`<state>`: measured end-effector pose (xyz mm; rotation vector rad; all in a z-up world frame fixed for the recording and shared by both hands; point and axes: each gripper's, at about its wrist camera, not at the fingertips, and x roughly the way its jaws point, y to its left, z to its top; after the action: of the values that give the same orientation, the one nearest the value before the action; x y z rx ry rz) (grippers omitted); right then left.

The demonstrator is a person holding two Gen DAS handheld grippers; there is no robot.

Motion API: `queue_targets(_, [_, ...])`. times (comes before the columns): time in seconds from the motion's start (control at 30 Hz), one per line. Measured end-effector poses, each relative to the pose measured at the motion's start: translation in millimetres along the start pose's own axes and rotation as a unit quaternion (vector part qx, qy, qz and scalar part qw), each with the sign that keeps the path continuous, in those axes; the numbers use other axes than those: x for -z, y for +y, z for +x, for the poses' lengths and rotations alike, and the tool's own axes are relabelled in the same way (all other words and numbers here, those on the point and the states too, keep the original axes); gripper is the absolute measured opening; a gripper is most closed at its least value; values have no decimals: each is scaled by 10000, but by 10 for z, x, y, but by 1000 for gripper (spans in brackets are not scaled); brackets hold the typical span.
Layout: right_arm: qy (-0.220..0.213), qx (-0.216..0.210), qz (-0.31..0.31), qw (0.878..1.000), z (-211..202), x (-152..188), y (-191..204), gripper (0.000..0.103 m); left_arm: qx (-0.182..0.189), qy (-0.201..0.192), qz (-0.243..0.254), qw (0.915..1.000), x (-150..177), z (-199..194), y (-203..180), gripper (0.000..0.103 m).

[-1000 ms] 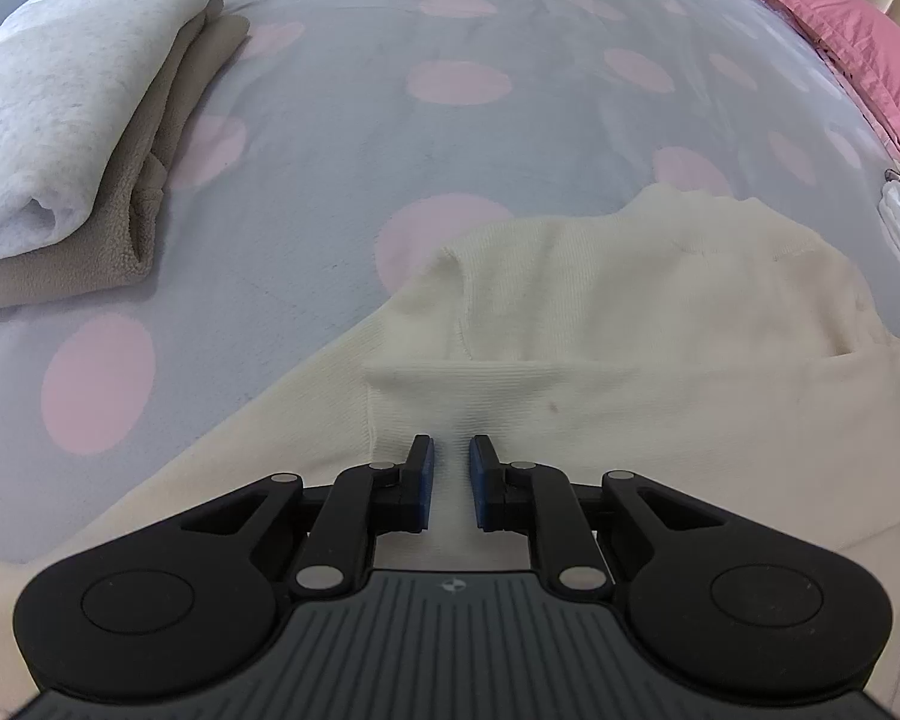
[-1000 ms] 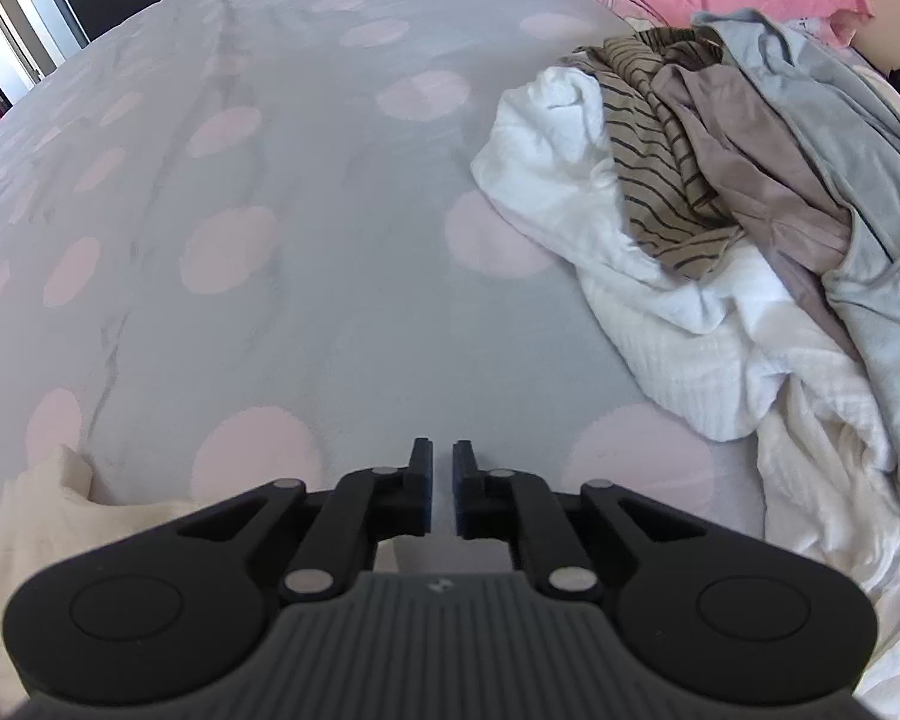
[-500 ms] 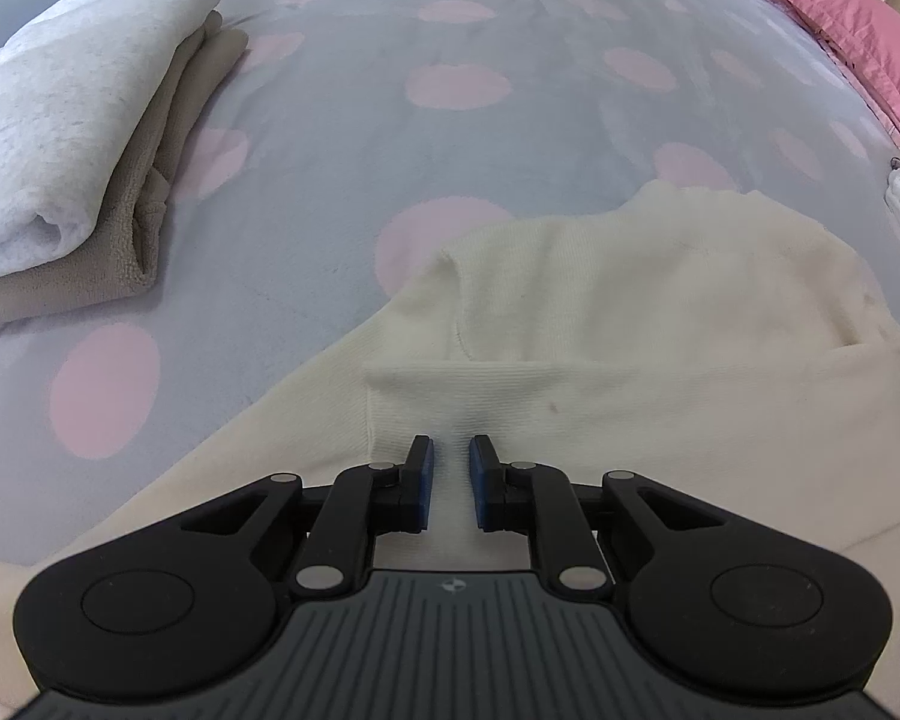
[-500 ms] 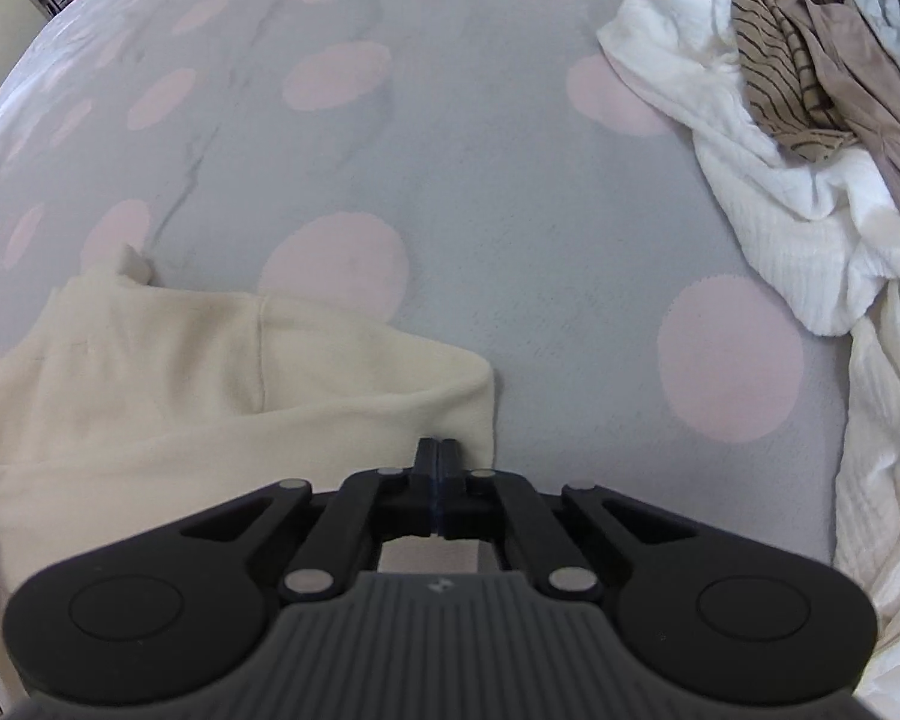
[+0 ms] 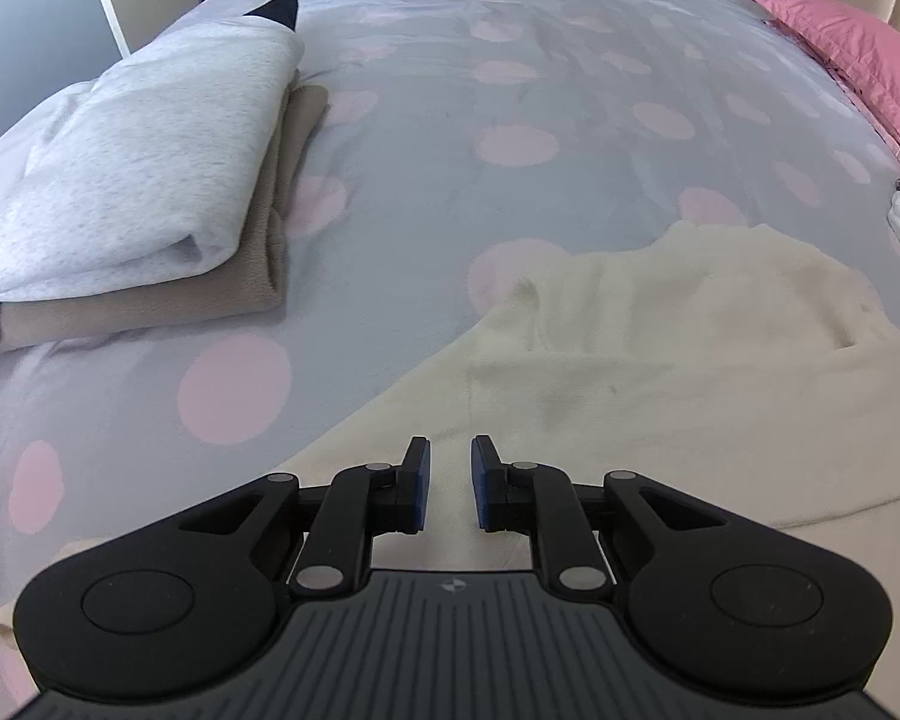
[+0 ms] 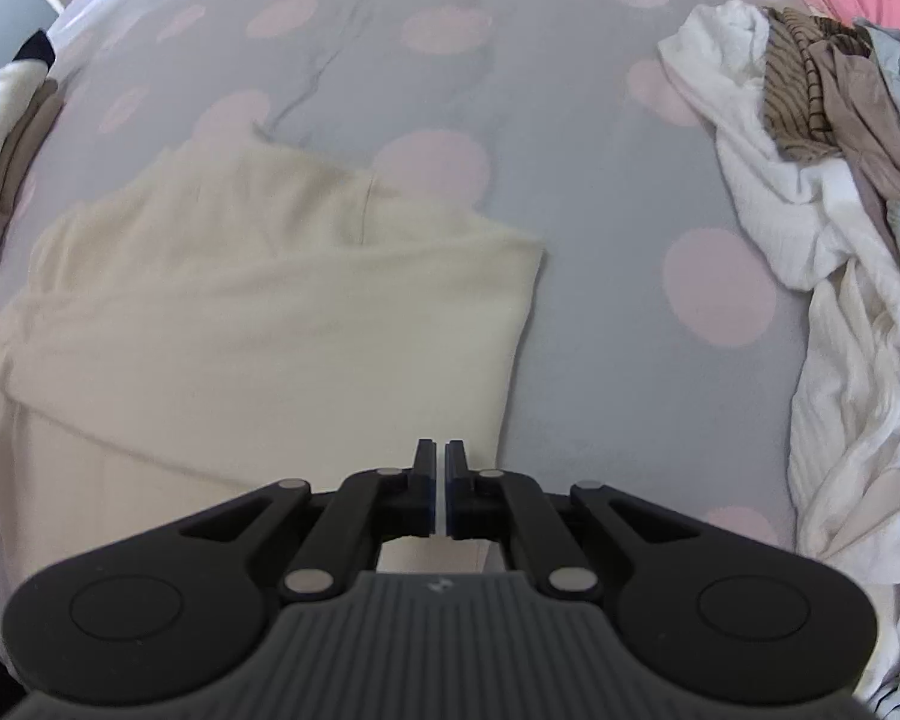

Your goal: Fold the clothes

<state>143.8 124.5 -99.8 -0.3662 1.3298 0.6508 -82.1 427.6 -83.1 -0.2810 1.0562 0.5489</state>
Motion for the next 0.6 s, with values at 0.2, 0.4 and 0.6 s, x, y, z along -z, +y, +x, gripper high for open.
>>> queue_targets(0.2, [149,84,257,9995,286,67,-54,0,-275,-33,-280,9992,145,-200,390,14])
queue_targets(0.4, [-113,78,117,9998,16,150,66,7,-578,-140,-846,9946,317,-389,1039,26])
queue_targets(0.6, [-235,-64,-63,9997,-169,312,278,15,-854,78,-1338,9873,613,-443,1554,38])
